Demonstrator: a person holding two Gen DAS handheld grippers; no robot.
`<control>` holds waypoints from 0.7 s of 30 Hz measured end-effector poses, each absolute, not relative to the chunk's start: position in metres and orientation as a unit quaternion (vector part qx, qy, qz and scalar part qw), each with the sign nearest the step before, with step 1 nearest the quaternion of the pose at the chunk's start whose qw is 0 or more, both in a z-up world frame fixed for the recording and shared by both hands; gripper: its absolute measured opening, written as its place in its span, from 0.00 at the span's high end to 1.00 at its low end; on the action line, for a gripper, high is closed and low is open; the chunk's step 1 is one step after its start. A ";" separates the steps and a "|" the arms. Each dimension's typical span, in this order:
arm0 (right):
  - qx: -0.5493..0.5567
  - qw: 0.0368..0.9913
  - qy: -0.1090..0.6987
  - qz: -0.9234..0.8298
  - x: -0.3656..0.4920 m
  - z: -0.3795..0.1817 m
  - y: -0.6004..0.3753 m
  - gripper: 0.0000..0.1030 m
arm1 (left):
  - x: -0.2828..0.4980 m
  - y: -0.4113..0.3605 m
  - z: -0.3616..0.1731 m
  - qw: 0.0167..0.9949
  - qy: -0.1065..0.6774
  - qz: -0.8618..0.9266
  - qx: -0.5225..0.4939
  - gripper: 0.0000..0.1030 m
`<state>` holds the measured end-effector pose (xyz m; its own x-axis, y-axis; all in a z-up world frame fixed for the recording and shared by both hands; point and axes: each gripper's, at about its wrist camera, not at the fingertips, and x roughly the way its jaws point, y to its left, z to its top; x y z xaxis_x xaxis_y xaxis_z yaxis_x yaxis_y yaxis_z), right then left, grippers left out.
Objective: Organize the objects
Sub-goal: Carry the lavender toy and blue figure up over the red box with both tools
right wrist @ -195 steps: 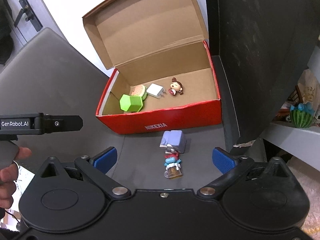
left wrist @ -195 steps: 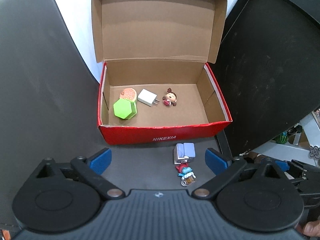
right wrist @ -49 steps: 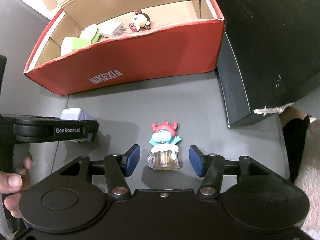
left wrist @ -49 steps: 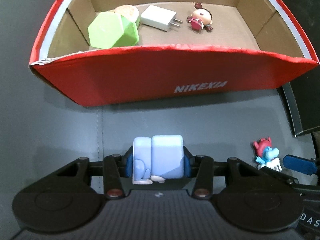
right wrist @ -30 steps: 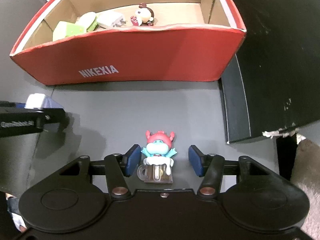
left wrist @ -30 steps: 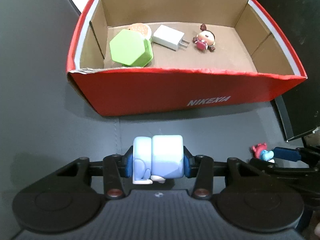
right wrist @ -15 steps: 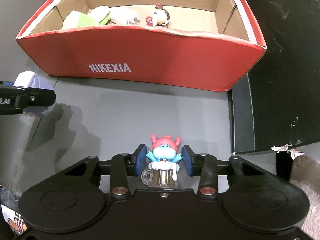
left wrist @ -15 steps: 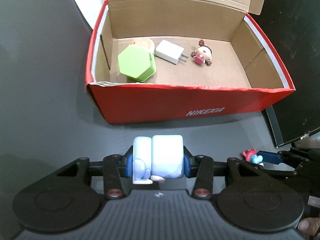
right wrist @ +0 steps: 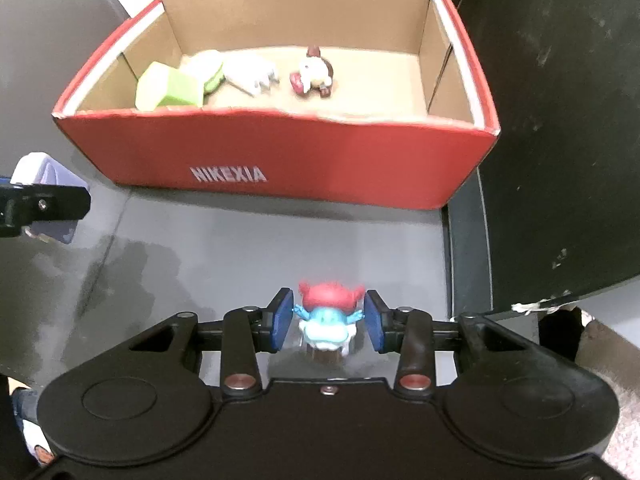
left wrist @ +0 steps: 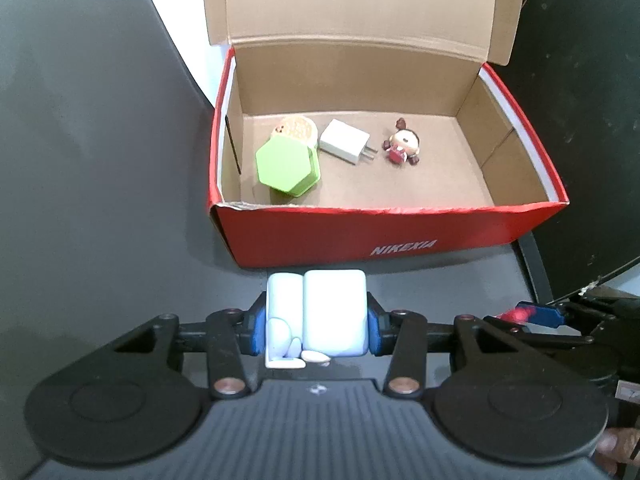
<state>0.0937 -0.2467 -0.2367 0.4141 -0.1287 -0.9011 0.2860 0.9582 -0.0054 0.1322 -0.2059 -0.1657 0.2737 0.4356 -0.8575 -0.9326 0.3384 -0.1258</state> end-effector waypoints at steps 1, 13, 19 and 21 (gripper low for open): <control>0.075 0.840 0.523 -0.124 0.093 -0.234 -0.248 0.63 | 0.132 -0.208 -0.163 0.727 0.374 0.471 -0.331 0.56; 0.080 0.871 0.470 -0.121 0.080 -0.204 -0.248 0.63 | 0.132 -0.234 -0.125 0.742 0.351 0.484 -0.302 0.56; 0.088 0.882 0.446 -0.120 0.069 -0.187 -0.246 0.63 | 0.129 -0.247 -0.111 0.747 0.341 0.493 -0.289 0.56; 0.089 0.886 0.438 -0.119 0.066 -0.180 -0.245 0.63 | 0.128 -0.251 -0.106 0.748 0.338 0.495 -0.285 0.56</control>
<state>0.0659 -0.2451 -0.1802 0.5874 -0.1330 -0.7983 0.2888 0.9559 0.0532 0.1284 -0.2505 -0.1061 0.2808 0.5482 -0.7878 -0.9336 0.3462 -0.0919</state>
